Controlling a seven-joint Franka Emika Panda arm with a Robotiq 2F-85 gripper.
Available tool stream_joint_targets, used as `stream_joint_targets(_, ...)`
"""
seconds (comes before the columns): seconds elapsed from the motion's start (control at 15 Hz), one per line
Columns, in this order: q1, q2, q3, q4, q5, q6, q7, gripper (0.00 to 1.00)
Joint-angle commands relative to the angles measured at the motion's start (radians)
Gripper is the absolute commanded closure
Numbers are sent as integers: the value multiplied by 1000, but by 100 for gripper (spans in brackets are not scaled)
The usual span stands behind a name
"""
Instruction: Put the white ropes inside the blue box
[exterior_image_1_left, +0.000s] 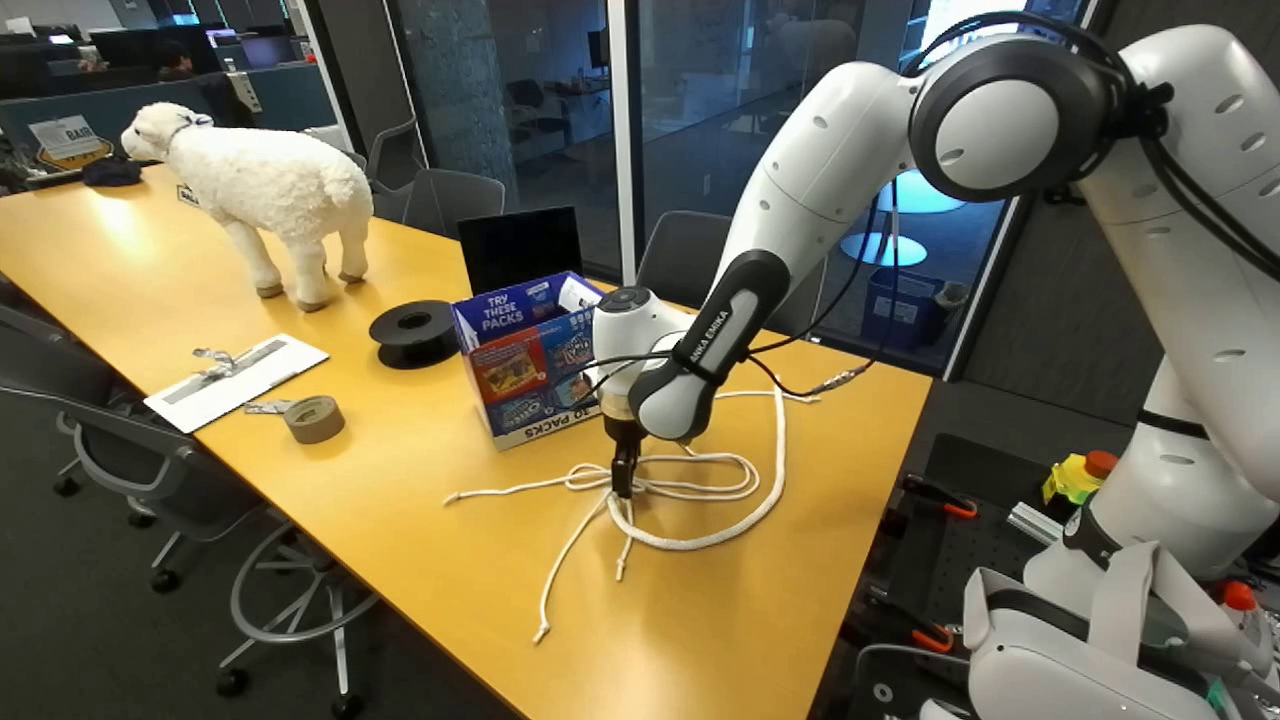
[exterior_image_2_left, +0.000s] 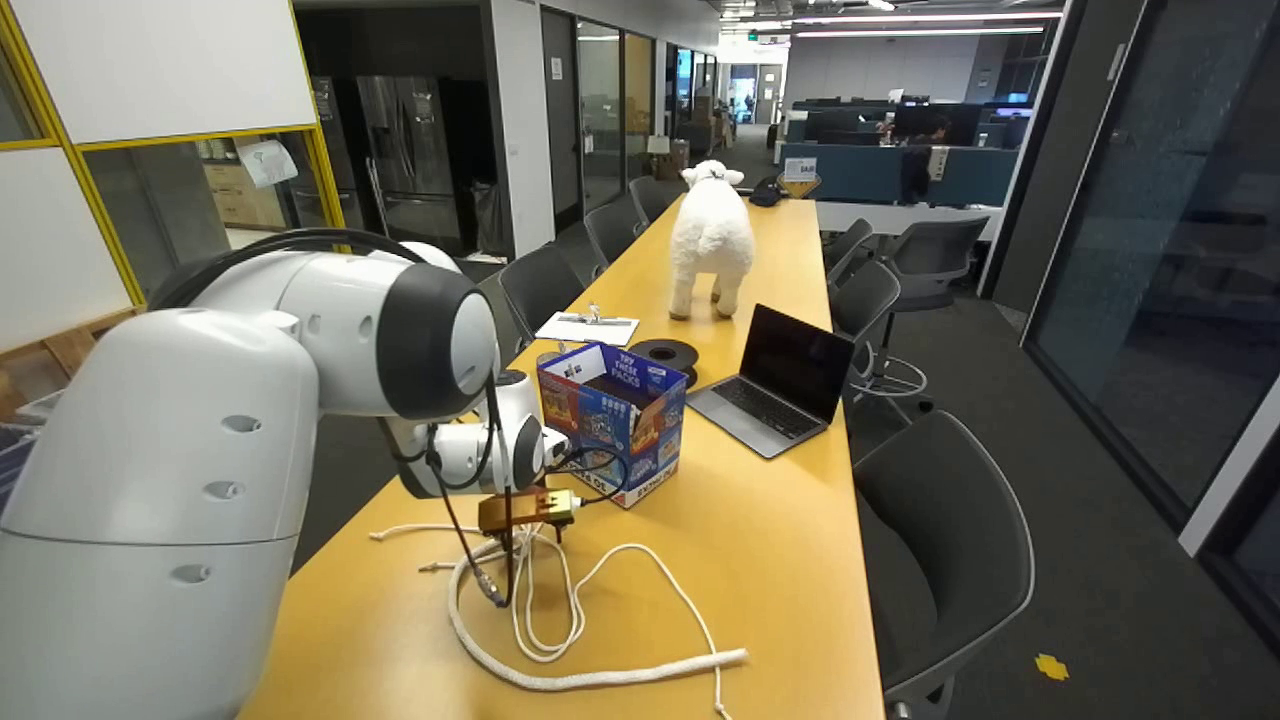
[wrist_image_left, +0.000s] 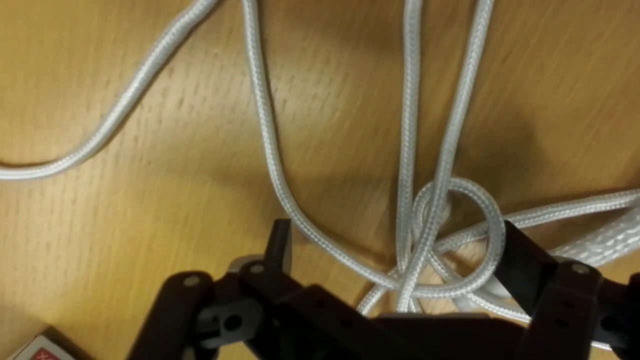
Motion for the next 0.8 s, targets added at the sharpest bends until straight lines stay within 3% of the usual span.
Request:
stream_joint_targets(0.0, -13, 21, 3, 19, -30, 15, -41, 0)
stream_joint_targets(0.4, -37, 34, 8, 40, -29, 9, -91, 0)
stream_joint_targets(0.73, -112, 58, 68, 73, 4, -49, -199, 0)
